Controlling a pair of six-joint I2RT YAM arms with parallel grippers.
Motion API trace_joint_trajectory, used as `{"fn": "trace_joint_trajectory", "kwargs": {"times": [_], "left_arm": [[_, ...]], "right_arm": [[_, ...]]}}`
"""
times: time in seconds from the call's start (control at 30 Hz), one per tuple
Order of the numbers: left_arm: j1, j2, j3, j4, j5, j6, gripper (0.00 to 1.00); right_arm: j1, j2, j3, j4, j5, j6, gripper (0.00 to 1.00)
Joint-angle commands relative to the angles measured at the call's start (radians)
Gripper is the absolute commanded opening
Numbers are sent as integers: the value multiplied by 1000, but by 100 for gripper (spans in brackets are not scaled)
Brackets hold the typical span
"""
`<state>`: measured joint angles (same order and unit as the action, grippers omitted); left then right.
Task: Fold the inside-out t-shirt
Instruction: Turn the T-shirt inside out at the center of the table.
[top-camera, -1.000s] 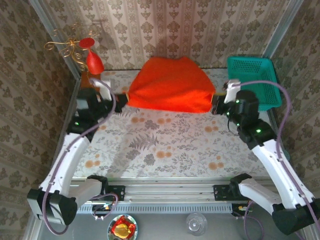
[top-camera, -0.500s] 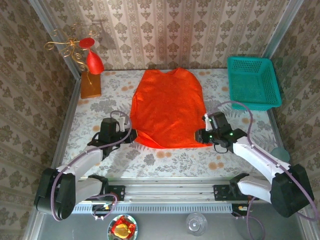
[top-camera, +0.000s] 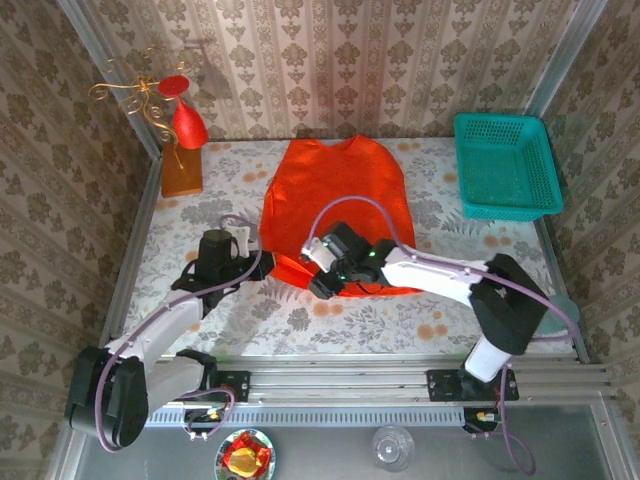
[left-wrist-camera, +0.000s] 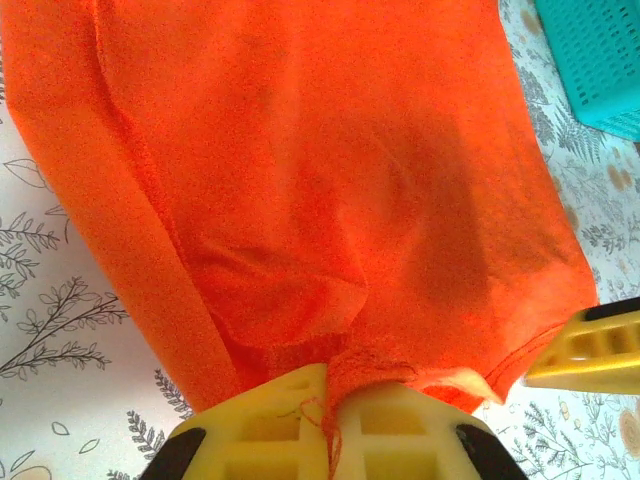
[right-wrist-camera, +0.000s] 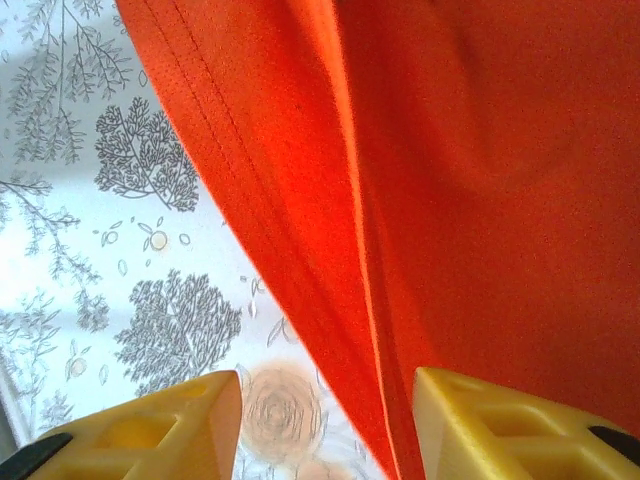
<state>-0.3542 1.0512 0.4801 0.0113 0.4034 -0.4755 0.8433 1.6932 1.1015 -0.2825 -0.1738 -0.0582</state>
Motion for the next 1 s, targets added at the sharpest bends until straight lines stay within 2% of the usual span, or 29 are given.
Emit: {"fn": "trace_joint_trajectory", "kwargs": {"times": [0.0, 0.1, 0.17, 0.33, 0.57, 0.73, 0.87, 0.97], "left_arm": [[-6, -38, 22, -51, -18, 24, 0], [-5, -59, 21, -71, -29, 28, 0], [-5, -75, 20, -87, -38, 31, 0], [0, -105, 22, -124, -68, 39, 0], [15, -121, 14, -139, -75, 39, 0], [23, -121, 17, -142, -78, 34, 0], [24, -131, 13, -148, -82, 32, 0], [25, -132, 10, -148, -89, 29, 0]], "right_arm": [[3, 73, 61, 42, -18, -51, 51], [4, 127, 81, 52, -1, -51, 50], [4, 141, 73, 51, 53, -52, 47], [-22, 82, -34, 65, 174, -33, 35], [-115, -34, -172, 38, 181, -11, 25], [-195, -142, -269, 86, 127, 67, 16], [-221, -190, -300, 91, 97, 94, 12], [-226, -215, -307, 80, 85, 101, 6]]}}
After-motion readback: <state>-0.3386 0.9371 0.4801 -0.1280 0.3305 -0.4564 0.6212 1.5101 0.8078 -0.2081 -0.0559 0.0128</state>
